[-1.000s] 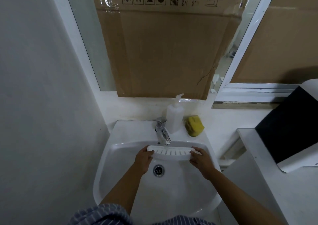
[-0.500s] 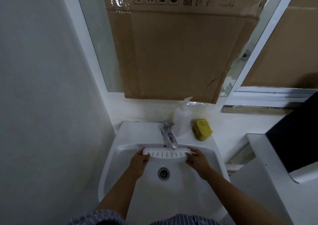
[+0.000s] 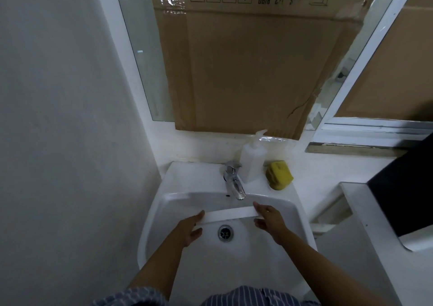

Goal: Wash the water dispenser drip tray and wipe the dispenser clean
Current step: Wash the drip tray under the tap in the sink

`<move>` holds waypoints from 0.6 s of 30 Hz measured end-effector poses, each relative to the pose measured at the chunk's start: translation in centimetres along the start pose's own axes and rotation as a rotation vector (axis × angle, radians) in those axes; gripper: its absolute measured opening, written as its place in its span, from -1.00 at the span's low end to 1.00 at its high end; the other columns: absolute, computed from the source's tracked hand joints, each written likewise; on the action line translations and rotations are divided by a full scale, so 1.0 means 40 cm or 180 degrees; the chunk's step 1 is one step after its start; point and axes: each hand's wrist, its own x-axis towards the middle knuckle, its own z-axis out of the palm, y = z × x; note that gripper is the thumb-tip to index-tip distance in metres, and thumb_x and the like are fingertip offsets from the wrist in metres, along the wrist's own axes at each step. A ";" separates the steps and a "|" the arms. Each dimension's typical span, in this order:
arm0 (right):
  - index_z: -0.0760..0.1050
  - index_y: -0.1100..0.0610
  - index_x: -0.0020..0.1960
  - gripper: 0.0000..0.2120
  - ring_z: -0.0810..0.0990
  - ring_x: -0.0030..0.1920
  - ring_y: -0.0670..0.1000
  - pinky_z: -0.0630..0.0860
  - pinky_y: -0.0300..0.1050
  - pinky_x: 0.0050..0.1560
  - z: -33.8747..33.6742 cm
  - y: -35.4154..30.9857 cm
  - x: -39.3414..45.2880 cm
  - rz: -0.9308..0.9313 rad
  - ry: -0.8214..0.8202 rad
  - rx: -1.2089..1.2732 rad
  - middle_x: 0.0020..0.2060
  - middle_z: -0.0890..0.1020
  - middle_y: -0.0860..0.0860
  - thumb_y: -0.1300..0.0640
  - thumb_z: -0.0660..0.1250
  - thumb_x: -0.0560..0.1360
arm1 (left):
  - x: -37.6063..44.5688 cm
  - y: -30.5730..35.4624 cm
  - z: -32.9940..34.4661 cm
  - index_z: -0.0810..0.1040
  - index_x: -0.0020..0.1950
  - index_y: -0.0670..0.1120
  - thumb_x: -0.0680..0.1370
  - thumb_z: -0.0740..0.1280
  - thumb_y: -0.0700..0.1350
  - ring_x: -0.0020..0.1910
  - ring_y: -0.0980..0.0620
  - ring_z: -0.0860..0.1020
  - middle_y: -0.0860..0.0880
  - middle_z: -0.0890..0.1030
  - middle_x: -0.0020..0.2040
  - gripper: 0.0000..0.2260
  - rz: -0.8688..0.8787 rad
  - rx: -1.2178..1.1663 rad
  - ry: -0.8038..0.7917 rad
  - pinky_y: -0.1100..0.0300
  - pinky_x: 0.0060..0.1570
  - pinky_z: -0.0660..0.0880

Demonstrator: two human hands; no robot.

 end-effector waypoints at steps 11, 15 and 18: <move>0.55 0.24 0.08 -0.61 0.64 0.06 0.14 0.65 0.01 0.00 -0.040 0.021 -0.055 -0.0383 0.0257 0.0196 0.03 0.62 0.17 0.01 0.53 0.40 | -0.019 -0.087 0.037 0.42 0.27 -0.32 0.52 0.40 -0.08 -0.09 -0.11 0.53 -0.23 0.53 -0.02 -0.56 -0.0478 0.0070 -0.0240 0.05 -0.01 0.51; 0.59 0.19 0.03 -0.61 0.67 0.00 0.11 0.67 0.00 -0.03 -0.033 0.004 -0.098 -0.0719 0.0166 0.0016 -0.02 0.66 0.15 -0.02 0.57 0.35 | -0.043 -0.103 0.045 0.37 0.36 -0.33 0.57 0.34 -0.09 -0.13 -0.11 0.52 -0.20 0.53 -0.05 -0.54 -0.0577 -0.0117 -0.0217 -0.01 0.11 0.46; 0.60 0.14 0.01 -0.61 0.67 -0.04 0.07 0.65 -0.12 -0.14 -0.022 -0.012 -0.131 -0.0889 0.0196 -0.0193 -0.07 0.67 0.10 -0.05 0.59 0.31 | -0.062 -0.111 0.052 0.34 0.36 -0.31 0.57 0.34 -0.04 -0.09 -0.14 0.51 -0.21 0.50 0.15 -0.51 -0.0625 -0.0181 -0.0272 0.00 0.20 0.40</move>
